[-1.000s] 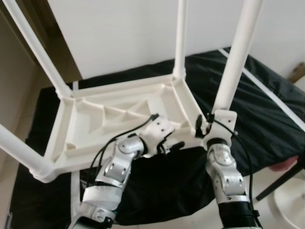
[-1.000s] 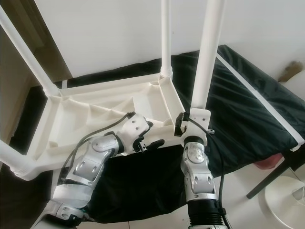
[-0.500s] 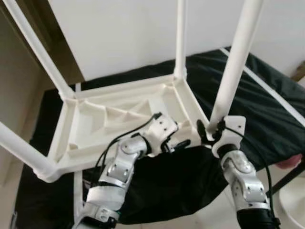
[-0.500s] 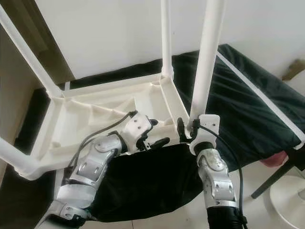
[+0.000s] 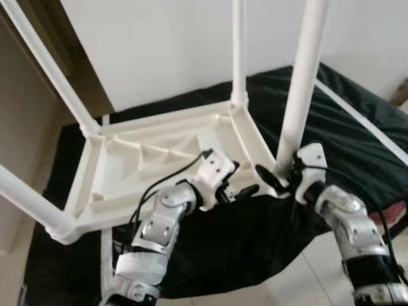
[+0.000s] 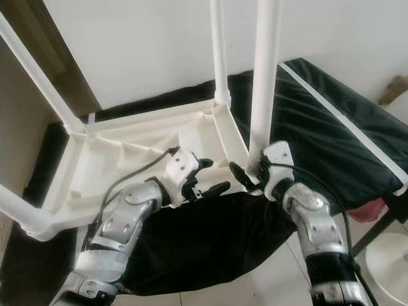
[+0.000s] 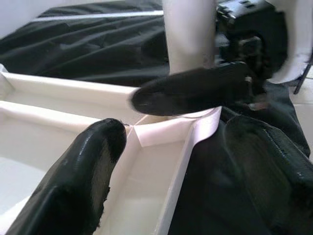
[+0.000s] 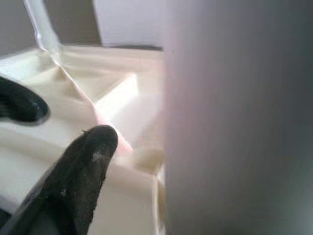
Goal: Building children table
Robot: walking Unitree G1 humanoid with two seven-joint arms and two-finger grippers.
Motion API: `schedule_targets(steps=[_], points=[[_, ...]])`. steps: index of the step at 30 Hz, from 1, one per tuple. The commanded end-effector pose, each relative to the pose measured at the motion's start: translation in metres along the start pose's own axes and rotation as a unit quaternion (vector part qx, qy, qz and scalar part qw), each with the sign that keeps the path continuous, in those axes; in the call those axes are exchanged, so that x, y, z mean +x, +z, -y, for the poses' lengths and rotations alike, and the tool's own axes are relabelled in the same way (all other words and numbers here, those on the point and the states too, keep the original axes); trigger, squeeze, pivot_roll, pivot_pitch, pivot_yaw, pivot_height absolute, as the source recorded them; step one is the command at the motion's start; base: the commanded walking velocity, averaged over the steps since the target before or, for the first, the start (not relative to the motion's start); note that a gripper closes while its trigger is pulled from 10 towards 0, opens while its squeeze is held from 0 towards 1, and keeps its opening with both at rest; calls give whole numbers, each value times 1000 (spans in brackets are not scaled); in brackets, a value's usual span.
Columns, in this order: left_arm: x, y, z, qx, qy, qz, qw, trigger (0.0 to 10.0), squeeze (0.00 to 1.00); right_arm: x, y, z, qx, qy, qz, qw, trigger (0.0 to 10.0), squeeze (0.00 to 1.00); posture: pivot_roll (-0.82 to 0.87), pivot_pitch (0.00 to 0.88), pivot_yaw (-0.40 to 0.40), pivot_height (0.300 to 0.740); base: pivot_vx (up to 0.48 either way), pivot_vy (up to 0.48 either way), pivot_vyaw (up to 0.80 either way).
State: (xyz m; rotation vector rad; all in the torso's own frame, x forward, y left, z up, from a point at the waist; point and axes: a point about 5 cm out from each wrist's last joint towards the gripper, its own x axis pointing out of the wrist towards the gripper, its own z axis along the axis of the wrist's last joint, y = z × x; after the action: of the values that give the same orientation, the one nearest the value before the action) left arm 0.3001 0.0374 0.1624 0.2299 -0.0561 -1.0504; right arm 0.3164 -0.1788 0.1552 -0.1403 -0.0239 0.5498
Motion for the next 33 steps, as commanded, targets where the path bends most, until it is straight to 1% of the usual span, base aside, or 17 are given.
schedule_targets(steps=[1,4,5,7,8,9,10,11,12,13,15,24,25,26,27,32,33], points=[[-5,-2,1,-5,-18,-6,1000,10000,0,6,3,1,-12,19,2,1000,10000,0,-40,0,144,740,0,0,0],[-6,-2,2,-5,-19,-5,1000,10000,0,8,5,4,-17,21,4,1000,10000,0,-35,0,143,740,0,0,0],[-7,-1,2,-7,-20,-5,1000,10000,0,11,7,6,-24,36,5,999,10000,0,-25,0,139,740,0,0,0],[-7,-1,2,-7,-20,-5,1000,10000,0,11,7,6,-24,36,5,999,10000,0,-25,0,139,740,0,0,0],[-7,-1,2,-6,-19,-6,1000,10000,0,11,6,5,-26,45,2,999,10000,0,-25,0,139,740,0,0,0],[-7,0,2,-6,-19,-6,1000,10000,0,11,4,4,-31,56,-3,998,9765,0,-21,0,137,740,0,0,0],[-7,0,2,-6,-19,-6,1000,10000,0,11,4,4,-31,56,-3,998,9765,0,-21,0,137,740,0,0,0],[-8,0,2,-6,-19,-6,1000,10000,0,11,2,3,-33,61,-9,998,6706,0,-21,0,137,740,0,0,0],[-8,0,2,-6,-19,-6,1000,10000,0,11,2,3,-33,61,-9,998,6706,0,-21,0,137,740,0,0,0],[-8,0,2,-6,-19,-7,1000,10000,0,9,-2,3,-34,64,-16,997,0,0,-18,0,135,740,0,0,0],[-8,0,2,-5,-19,-8,1000,10000,0,4,-9,6,-41,62,-32,997,0,0,-18,0,135,740,0,0,0],[-8,1,4,-5,-24,-8,1000,10000,0,-2,-16,13,-43,51,-47,997,0,0,-31,0,139,740,0,0,0],[-8,2,3,-5,-24,-8,1000,10000,0,-3,-17,15,-40,45,-52,997,1059,0,-33,0,139,740,0,0,0],[-8,2,3,-5,-24,-8,1000,10000,0,-3,-17,15,-40,45,-52,997,1059,0,-33,0,139,740,0,0,0],[-7,2,2,-6,-24,-7,1000,10000,0,-3,-17,17,-41,40,-50,997,10000,0,-34,0,139,740,0,0,0],[-6,3,2,-9,-23,-4,1000,10000,0,-2,-15,20,-28,15,-43,999,10000,0,-41,0,136,740,0,0,0],[-6,3,3,-10,-24,-4,1000,10000,0,-1,-16,20,-27,0,-48,999,10000,0,-42,0,135,740,0,0,0]])
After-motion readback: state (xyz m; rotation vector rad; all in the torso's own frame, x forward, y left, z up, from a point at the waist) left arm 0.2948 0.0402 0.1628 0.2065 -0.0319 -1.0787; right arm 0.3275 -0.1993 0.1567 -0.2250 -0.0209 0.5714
